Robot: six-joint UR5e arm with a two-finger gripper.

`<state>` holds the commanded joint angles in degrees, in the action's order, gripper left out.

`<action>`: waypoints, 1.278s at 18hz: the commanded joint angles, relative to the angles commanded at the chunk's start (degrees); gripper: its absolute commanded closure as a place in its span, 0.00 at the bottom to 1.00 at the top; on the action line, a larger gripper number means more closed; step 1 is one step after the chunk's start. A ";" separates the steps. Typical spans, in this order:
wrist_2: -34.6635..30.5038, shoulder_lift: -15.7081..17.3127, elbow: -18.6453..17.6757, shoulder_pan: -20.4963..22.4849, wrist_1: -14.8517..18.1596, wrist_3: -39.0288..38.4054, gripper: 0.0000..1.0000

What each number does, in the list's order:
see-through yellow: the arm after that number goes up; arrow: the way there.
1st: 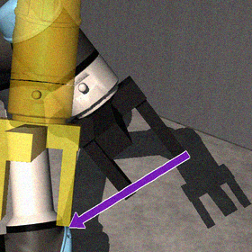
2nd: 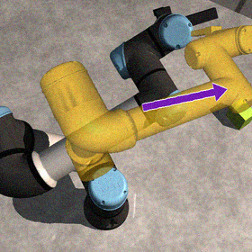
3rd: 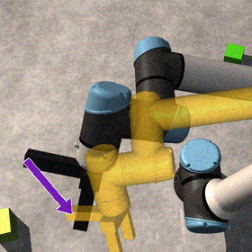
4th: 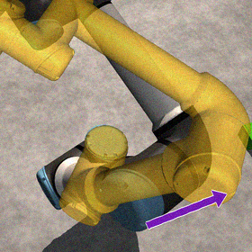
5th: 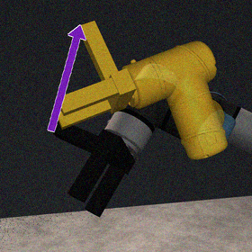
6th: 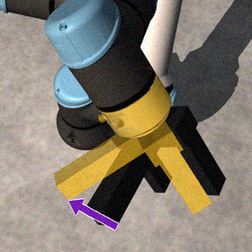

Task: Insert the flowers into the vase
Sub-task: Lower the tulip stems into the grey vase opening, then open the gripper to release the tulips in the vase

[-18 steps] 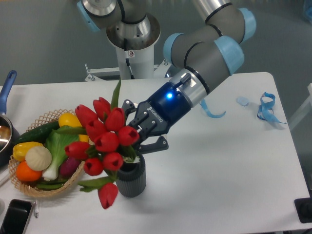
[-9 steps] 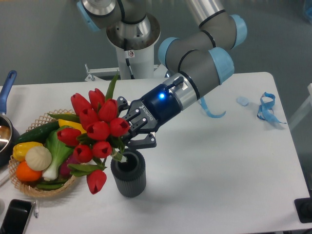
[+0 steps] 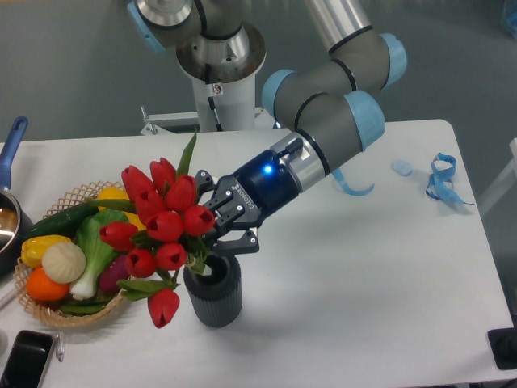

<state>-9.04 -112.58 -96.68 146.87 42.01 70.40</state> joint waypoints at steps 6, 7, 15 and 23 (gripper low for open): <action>-2.29 -0.18 -4.92 1.32 -0.17 4.92 0.81; -2.38 -0.35 -5.01 1.32 -0.09 5.27 0.81; -3.26 -1.23 -6.42 1.41 -0.26 6.86 0.70; -3.70 -2.20 -6.68 2.81 -0.18 10.28 0.41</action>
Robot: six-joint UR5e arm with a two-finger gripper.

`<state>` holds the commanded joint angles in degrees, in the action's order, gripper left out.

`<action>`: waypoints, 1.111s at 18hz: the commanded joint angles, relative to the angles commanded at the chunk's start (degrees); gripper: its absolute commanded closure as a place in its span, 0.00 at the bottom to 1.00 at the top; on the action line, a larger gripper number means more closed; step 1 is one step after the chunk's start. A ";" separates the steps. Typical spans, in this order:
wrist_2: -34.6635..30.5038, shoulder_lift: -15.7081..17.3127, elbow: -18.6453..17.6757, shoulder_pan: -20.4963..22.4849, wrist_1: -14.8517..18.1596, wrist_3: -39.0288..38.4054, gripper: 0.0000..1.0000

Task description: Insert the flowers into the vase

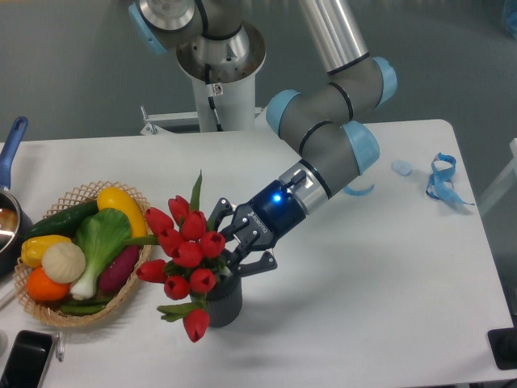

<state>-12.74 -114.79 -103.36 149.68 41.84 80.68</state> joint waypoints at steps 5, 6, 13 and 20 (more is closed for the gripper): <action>-3.08 0.35 -0.88 1.06 -0.17 0.44 0.00; -3.17 0.35 -0.97 1.23 -0.26 0.44 0.00; -13.52 3.42 -2.29 2.55 -0.26 2.37 0.00; -23.01 8.51 -2.55 10.27 -0.09 9.22 0.00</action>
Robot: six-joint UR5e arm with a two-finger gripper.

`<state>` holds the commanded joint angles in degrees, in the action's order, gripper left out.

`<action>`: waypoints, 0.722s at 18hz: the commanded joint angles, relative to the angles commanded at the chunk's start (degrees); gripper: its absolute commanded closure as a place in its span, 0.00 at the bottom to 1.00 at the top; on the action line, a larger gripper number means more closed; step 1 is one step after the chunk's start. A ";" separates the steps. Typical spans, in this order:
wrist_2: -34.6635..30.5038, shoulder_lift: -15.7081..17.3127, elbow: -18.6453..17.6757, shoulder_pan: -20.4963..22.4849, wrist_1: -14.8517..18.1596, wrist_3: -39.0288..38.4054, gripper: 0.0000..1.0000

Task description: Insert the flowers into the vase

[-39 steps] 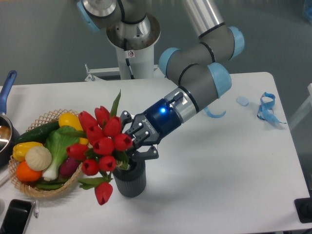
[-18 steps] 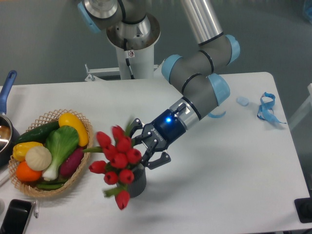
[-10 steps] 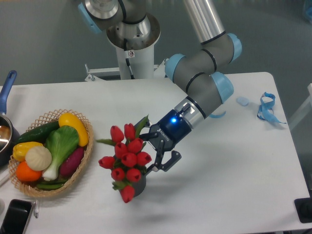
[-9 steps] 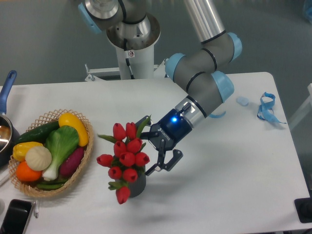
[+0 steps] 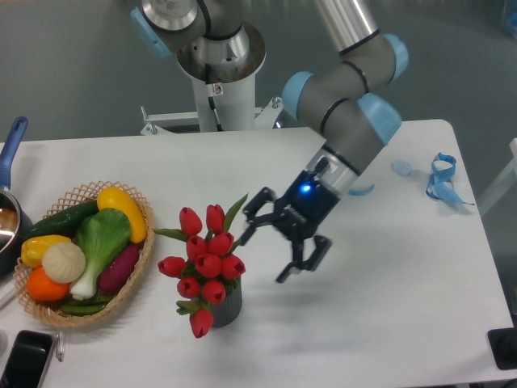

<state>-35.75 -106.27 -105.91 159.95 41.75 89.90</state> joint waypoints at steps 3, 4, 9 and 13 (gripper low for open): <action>-7.73 4.13 -0.18 2.38 0.09 0.19 0.00; -11.32 5.62 -0.09 2.91 0.09 0.36 0.00; -24.16 11.34 0.27 4.14 0.53 1.41 0.00; -34.71 13.98 0.87 4.23 5.69 5.45 0.00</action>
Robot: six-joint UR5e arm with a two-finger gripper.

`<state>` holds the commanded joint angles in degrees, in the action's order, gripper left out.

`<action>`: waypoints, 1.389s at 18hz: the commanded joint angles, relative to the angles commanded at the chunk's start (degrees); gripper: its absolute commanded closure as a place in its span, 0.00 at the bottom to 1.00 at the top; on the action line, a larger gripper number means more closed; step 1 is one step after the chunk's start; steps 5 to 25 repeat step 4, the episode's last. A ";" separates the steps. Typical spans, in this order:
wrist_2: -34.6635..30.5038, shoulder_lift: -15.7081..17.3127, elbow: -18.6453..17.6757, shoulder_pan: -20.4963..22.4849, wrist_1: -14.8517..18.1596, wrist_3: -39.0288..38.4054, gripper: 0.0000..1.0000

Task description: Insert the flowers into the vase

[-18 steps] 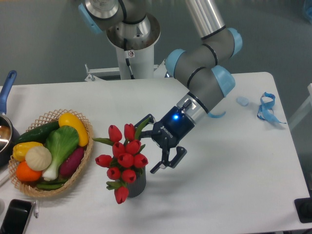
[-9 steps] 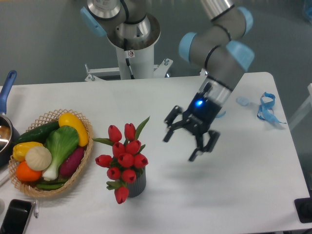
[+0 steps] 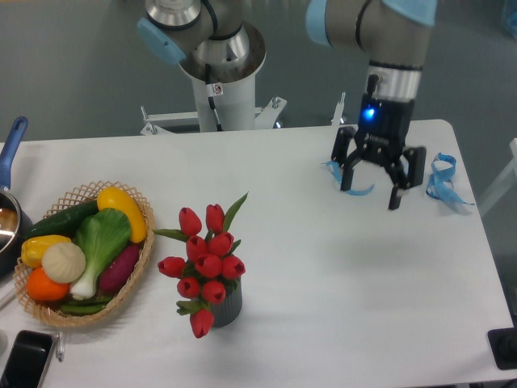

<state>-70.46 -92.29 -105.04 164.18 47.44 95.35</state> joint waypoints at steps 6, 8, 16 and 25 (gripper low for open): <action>-4.76 0.27 2.99 0.52 7.57 7.47 0.00; -4.76 0.27 2.99 0.52 7.57 7.47 0.00; -4.76 0.27 2.99 0.52 7.57 7.47 0.00; -4.76 0.27 2.99 0.52 7.57 7.47 0.00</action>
